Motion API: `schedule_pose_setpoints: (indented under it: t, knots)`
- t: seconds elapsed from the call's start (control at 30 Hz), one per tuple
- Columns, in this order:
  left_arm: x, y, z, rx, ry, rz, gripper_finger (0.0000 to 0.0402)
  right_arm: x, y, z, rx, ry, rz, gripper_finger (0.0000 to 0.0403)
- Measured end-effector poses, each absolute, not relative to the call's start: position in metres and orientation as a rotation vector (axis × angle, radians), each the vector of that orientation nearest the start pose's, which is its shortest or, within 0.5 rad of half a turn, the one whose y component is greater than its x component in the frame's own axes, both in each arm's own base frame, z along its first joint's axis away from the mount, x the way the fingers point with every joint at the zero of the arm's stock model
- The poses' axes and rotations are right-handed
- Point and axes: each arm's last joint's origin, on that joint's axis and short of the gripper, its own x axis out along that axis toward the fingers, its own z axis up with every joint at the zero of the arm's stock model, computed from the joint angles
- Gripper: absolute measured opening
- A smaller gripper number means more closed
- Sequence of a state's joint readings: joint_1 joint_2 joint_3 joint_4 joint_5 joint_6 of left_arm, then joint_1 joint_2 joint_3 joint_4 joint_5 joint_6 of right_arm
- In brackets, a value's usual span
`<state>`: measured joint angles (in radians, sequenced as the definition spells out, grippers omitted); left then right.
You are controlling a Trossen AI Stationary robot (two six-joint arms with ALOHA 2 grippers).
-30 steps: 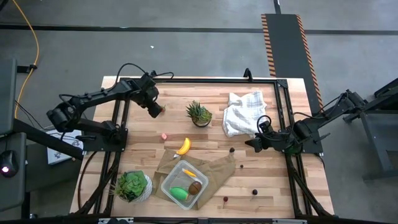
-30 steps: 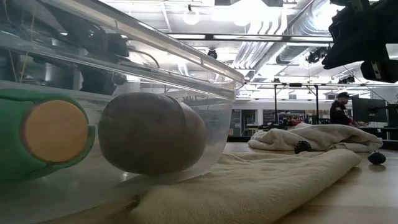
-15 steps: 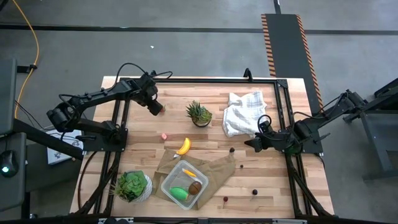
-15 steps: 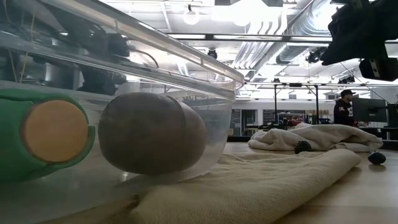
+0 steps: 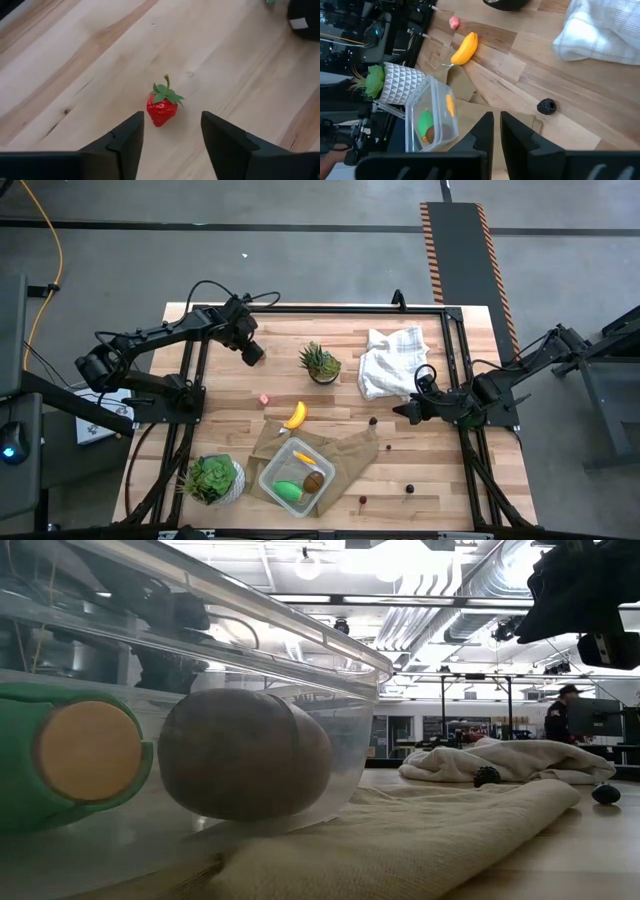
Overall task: Pick and placing Produce into tupperware
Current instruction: Put the strawberry into the container
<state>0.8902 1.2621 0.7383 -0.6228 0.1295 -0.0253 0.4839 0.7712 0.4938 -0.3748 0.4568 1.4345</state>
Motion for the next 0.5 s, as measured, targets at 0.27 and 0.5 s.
schedule_pose_setpoints:
  t: [0.27,0.5]
  knots:
    - [0.145,0.172,0.187,-0.492,1.096,0.574,0.0229,0.146,0.062,0.222,1.105,0.472,-0.373,0.0021]
    - [0.149,0.176,0.176,-0.467,1.140,0.501,0.0216,0.147,0.063,0.224,1.117,0.457,-0.360,0.0021]
